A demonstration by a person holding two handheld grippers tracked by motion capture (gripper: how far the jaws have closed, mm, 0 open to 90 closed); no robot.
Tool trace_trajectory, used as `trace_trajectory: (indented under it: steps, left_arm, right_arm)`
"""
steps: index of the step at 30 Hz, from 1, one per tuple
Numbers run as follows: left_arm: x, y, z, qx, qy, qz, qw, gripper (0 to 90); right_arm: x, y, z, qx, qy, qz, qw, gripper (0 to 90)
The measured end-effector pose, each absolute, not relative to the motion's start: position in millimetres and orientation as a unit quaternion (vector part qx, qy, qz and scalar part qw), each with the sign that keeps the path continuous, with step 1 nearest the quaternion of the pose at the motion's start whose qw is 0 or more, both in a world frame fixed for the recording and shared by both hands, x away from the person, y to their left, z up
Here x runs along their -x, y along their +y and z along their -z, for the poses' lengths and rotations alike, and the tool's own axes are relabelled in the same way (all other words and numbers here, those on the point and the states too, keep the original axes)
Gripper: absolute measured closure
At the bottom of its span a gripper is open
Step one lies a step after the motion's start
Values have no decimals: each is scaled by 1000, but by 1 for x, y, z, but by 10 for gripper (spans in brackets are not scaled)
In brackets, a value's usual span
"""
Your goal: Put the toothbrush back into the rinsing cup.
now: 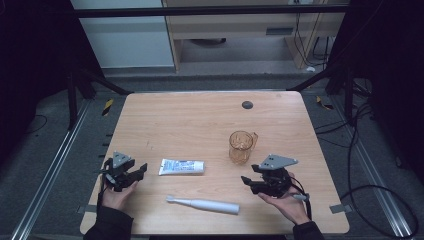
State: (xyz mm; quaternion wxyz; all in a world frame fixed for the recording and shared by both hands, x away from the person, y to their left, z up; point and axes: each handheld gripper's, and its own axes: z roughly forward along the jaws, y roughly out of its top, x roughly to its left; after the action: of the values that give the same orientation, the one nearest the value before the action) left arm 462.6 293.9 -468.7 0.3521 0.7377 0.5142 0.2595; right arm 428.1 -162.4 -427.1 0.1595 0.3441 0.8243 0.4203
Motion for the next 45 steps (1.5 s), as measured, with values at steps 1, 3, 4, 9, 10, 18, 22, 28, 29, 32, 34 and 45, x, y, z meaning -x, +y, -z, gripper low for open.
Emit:
trace_trajectory:
  steps: [1, 3, 4, 9, 10, 18, 22, 28, 29, 32, 34, 45]
  left_arm:
    - [-463, 294, 468, -738, 514, -258, 352, 459]
    - [-463, 294, 468, -742, 511, -253, 354, 436]
    - [-463, 294, 468, -743, 510, -251, 354, 433]
    - [-464, 291, 468, -750, 505, -250, 346, 425]
    - [-464, 291, 467, -750, 505, -251, 345, 421]
    - [-465, 291, 468, -751, 508, -247, 342, 388]
    - [-465, 291, 468, -753, 507, -247, 340, 377]
    - [-466, 291, 468, -753, 508, -246, 337, 366]
    - [-466, 291, 468, -753, 508, -246, 337, 366]
    - [-466, 291, 468, -754, 508, -247, 337, 365]
    - [-466, 291, 468, -754, 508, -247, 336, 366]
    - [-467, 291, 468, -755, 507, -248, 333, 364]
  right_arm:
    - [-428, -159, 427, -339, 828, -419, 157, 444]
    - [-429, -152, 428, -330, 833, -418, 150, 448]
    - [-430, -146, 429, -325, 838, -414, 143, 450]
    - [-431, -135, 430, -313, 847, -409, 135, 460]
    - [-431, -133, 430, -311, 848, -408, 133, 462]
    - [-435, -112, 428, -291, 861, -403, 111, 476]
    - [-437, -103, 427, -283, 867, -397, 104, 479]
    - [-437, -90, 426, -269, 878, -385, 91, 499]
    - [-437, -88, 426, -266, 881, -382, 90, 503]
    - [-437, -81, 427, -257, 887, -374, 84, 507]
    - [-437, -77, 429, -252, 892, -367, 78, 511]
    - [-438, -61, 427, -233, 905, -351, 64, 522]
